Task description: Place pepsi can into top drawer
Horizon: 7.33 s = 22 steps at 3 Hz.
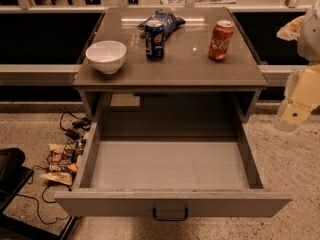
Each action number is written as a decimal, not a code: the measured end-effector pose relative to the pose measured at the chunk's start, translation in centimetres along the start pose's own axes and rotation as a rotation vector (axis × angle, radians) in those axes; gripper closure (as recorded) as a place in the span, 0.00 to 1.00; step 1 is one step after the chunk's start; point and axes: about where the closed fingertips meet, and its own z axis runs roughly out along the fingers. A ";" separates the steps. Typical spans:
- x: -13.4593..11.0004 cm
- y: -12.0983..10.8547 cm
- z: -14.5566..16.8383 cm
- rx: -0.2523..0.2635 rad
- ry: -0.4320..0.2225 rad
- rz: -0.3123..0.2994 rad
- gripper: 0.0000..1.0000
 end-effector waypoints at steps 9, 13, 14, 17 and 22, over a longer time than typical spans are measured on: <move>-19.7 -15.8 20.5 0.097 -0.845 0.297 0.00; -26.8 -23.0 24.0 0.181 -0.902 0.414 0.00; -27.6 -25.3 24.5 0.211 -0.923 0.456 0.00; -28.4 -26.3 25.3 0.220 -0.940 0.473 0.73; -22.2 -12.1 13.1 -0.007 -1.091 0.334 1.00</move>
Offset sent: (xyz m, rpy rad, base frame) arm 0.1705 0.0644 -0.0724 0.6072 -0.2674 -0.0474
